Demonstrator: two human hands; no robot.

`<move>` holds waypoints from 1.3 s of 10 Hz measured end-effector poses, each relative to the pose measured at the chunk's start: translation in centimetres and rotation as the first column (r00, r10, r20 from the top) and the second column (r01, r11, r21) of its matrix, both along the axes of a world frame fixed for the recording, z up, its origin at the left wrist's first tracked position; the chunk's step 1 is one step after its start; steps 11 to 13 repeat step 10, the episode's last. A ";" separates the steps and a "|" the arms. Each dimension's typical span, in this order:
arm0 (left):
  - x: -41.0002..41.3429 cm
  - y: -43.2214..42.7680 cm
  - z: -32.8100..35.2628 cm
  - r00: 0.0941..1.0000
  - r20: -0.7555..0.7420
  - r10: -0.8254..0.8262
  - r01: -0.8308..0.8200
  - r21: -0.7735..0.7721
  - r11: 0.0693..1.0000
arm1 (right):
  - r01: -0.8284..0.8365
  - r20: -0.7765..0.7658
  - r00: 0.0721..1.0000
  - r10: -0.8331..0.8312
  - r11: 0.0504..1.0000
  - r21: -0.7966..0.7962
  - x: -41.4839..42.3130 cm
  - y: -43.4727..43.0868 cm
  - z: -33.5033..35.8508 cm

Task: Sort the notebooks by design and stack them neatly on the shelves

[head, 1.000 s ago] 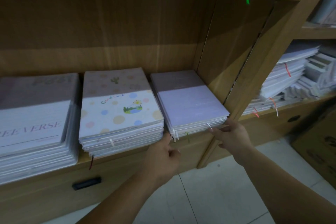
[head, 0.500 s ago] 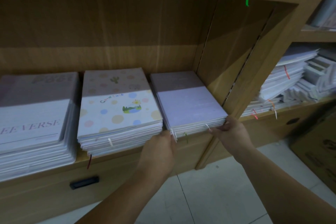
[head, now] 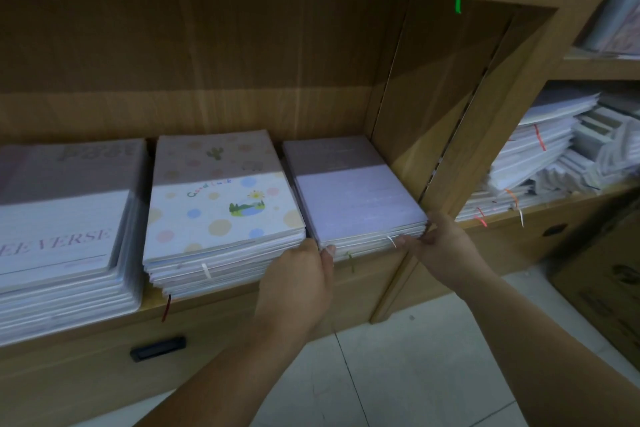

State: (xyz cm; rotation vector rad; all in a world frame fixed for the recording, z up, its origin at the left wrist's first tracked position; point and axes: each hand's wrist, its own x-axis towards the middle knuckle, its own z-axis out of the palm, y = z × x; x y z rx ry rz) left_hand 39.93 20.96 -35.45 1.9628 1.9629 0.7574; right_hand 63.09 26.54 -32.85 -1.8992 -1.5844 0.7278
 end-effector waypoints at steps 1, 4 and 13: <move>0.6 -0.1 0.3 0.999 -0.052 0.013 -0.015 -0.036 0.999 | -0.017 0.052 0.999 0.016 1.000 0.009 0.1 0.2 0.2; 0.5 0.3 0.1 0.992 -0.120 -0.037 0.033 -0.035 0.999 | -0.040 0.159 0.987 0.024 0.994 0.099 0.5 0.3 -0.5; -0.5 -1.9 -0.7 0.987 -0.127 -0.101 0.087 -0.113 0.990 | 0.056 0.072 0.996 -0.061 0.996 0.068 1.6 -0.4 -1.6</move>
